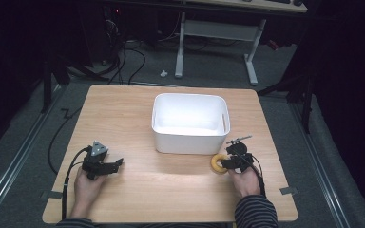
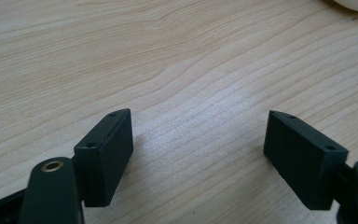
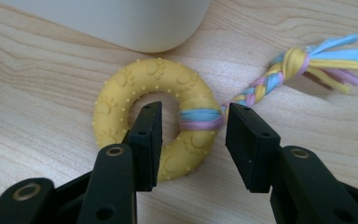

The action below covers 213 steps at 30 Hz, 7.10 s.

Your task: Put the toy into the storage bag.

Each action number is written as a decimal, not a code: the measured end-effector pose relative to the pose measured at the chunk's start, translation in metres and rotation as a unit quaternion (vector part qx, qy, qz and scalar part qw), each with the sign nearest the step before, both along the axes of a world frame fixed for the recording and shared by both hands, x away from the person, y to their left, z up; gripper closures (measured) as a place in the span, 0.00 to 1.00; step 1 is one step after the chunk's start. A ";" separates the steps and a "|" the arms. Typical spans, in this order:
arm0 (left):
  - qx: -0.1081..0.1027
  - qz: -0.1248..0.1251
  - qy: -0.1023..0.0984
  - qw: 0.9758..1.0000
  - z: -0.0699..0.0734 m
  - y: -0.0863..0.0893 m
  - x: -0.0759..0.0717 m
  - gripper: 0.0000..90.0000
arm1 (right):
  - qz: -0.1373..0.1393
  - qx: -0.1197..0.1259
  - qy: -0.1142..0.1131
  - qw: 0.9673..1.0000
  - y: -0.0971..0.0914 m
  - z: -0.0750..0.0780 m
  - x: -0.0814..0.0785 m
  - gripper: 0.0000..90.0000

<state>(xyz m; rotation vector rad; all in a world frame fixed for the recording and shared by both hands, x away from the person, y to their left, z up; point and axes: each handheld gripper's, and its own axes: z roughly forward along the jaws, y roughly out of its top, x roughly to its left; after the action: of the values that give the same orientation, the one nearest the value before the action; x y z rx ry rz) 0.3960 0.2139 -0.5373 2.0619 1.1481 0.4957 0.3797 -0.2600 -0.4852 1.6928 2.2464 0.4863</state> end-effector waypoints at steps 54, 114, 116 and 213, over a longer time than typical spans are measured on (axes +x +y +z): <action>-0.001 0.001 0.001 1.000 0.000 0.000 0.001 0.27 | -0.023 0.011 -0.024 0.999 -0.030 0.018 -0.023 0.75; -0.001 0.002 0.001 1.000 0.000 0.000 0.001 0.27 | -0.017 0.038 -0.111 0.993 -0.050 0.110 -0.031 0.80; -0.001 0.002 0.001 1.000 0.000 0.000 0.001 0.26 | -0.015 0.042 -0.112 0.993 -0.050 0.112 -0.031 0.80; 0.000 0.003 0.001 1.000 0.000 0.000 0.002 0.26 | 0.067 0.039 -0.109 0.991 0.060 0.124 0.064 0.79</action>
<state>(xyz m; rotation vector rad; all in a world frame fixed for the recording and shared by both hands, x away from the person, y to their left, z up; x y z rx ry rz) 0.3976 0.2136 -0.5373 2.0607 1.1554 0.4967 0.4442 -0.2002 -0.3607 1.4496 2.2143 0.7598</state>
